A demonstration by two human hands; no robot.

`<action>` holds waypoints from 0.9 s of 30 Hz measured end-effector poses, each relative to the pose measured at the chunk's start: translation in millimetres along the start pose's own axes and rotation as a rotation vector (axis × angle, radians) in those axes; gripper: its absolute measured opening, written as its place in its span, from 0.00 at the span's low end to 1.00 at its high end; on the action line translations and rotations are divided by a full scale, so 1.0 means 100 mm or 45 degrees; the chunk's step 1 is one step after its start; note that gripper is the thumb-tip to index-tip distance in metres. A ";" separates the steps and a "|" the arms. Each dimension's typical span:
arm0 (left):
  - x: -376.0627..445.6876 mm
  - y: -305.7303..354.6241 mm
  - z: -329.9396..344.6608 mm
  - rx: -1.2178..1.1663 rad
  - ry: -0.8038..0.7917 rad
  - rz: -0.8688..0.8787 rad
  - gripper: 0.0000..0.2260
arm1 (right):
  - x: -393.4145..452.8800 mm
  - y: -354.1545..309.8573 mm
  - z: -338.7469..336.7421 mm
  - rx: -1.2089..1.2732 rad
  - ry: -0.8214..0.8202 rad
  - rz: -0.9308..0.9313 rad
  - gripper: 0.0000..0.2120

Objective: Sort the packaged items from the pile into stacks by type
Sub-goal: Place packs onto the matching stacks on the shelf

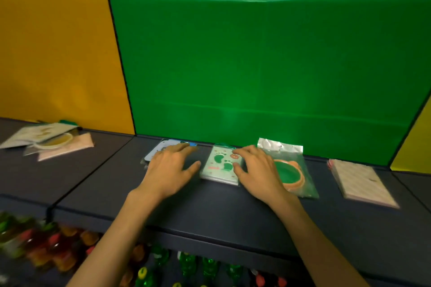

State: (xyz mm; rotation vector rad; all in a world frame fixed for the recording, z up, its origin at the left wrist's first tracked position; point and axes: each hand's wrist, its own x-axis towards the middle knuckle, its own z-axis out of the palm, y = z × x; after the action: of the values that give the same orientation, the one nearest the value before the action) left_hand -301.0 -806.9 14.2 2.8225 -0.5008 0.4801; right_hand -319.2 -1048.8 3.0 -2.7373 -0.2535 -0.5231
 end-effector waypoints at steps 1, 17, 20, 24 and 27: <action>-0.07 -0.08 -0.04 0.028 0.005 -0.024 0.26 | 0.04 -0.12 0.05 0.002 -0.006 -0.040 0.19; -1.21 -2.29 -0.78 0.161 -0.034 -0.377 0.25 | 0.53 -2.61 1.09 0.163 -0.118 -0.324 0.20; -1.42 -2.78 -0.95 0.182 -0.025 -0.390 0.25 | 0.63 -3.13 1.32 0.153 -0.129 -0.331 0.20; -1.67 -3.39 -1.13 0.192 0.020 -0.416 0.24 | 0.75 -3.71 1.59 0.147 -0.116 -0.311 0.20; -1.80 -3.82 -1.22 0.188 0.050 -0.443 0.23 | 0.83 -4.08 1.77 0.136 -0.109 -0.285 0.19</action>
State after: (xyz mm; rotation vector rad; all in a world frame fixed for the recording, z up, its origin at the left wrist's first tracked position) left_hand -353.8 -370.6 -3.0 2.9439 0.0385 0.5158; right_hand -281.2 -597.9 0.9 -2.6449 -0.5970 -0.4362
